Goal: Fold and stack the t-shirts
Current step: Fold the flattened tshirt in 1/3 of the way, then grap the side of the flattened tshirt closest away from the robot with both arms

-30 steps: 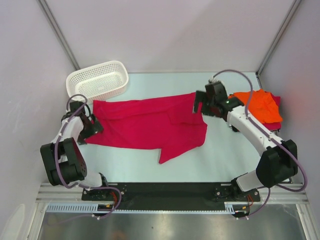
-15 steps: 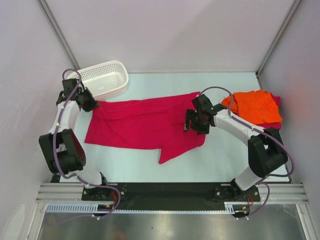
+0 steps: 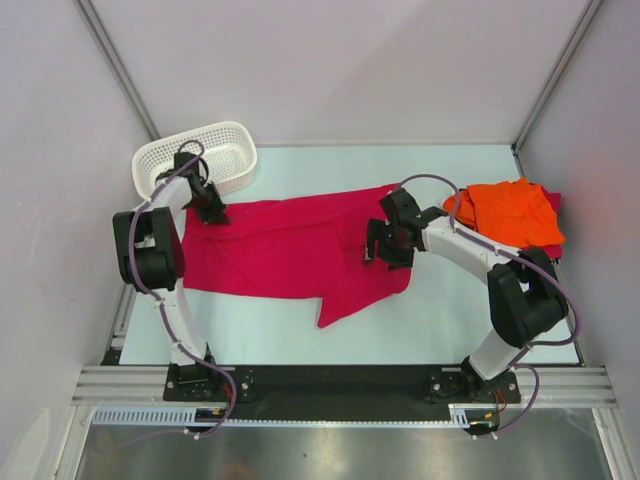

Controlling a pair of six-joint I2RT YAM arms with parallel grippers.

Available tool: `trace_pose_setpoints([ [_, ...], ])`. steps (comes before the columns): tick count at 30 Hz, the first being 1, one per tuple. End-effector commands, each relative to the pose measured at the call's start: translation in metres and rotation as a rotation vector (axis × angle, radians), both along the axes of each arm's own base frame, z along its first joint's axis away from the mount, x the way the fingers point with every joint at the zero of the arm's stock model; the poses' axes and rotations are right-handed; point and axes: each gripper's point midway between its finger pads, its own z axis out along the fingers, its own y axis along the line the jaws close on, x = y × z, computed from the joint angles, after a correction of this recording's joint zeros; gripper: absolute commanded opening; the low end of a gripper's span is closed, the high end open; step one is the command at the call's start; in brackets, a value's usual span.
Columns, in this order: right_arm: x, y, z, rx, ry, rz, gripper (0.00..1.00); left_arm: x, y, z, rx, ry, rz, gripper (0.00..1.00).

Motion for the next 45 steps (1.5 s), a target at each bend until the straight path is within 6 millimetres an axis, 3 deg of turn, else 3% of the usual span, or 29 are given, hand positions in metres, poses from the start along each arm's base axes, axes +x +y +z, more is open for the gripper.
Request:
trace_pose_setpoints([
  [1,0.012,0.012,0.01,0.04,-0.029,0.01,0.74,0.007,0.03,0.02,0.112,-0.026,0.075,0.0],
  [9,0.023,0.013,0.009,0.041,-0.024,0.029,0.74,-0.02,0.078,0.012,0.193,0.058,0.185,0.0],
  [13,0.03,0.009,0.008,0.047,-0.021,0.03,0.74,-0.044,0.104,0.005,0.259,0.119,0.239,0.0],
  [17,0.033,0.007,0.008,0.048,-0.022,0.04,0.73,-0.067,0.13,0.011,0.308,0.135,0.301,0.0],
  [24,0.039,0.004,0.004,0.052,-0.018,0.048,0.73,-0.111,0.133,0.009,0.328,0.181,0.345,0.0],
  [25,0.04,0.005,0.006,0.056,-0.022,0.051,0.73,-0.113,0.133,0.021,0.332,0.138,0.349,0.0],
  [28,0.038,0.004,0.011,0.06,-0.032,0.058,0.73,-0.128,0.126,0.029,0.33,0.089,0.353,0.0],
  [29,0.036,0.001,0.01,0.053,-0.031,0.054,0.73,-0.13,0.127,0.043,0.338,0.039,0.363,0.07],
  [30,0.035,-0.001,0.011,0.051,-0.032,0.054,0.73,-0.136,0.123,0.042,0.327,0.029,0.356,0.13],
  [31,0.034,-0.003,0.015,0.051,-0.042,0.051,0.73,-0.134,0.115,0.045,0.275,-0.004,0.325,0.21],
  [32,0.03,-0.006,0.011,0.045,-0.034,0.049,0.73,-0.133,0.114,0.048,0.264,-0.029,0.324,0.41],
  [35,0.026,-0.01,0.011,0.052,-0.026,0.048,0.73,-0.12,0.1,0.051,0.18,-0.076,0.276,0.66],
  [38,0.021,-0.012,0.009,0.049,-0.012,0.062,0.73,-0.097,0.104,0.058,0.163,-0.12,0.281,0.78],
  [41,0.02,-0.015,0.011,0.036,-0.011,0.072,0.74,-0.064,0.115,0.073,0.167,-0.16,0.28,0.83],
  [42,0.02,-0.015,0.011,0.035,-0.012,0.073,0.73,-0.058,0.116,0.061,0.154,-0.126,0.278,0.83],
  [45,0.021,-0.02,0.014,0.03,-0.017,0.067,0.74,-0.036,0.117,0.063,0.145,-0.136,0.261,0.84],
])
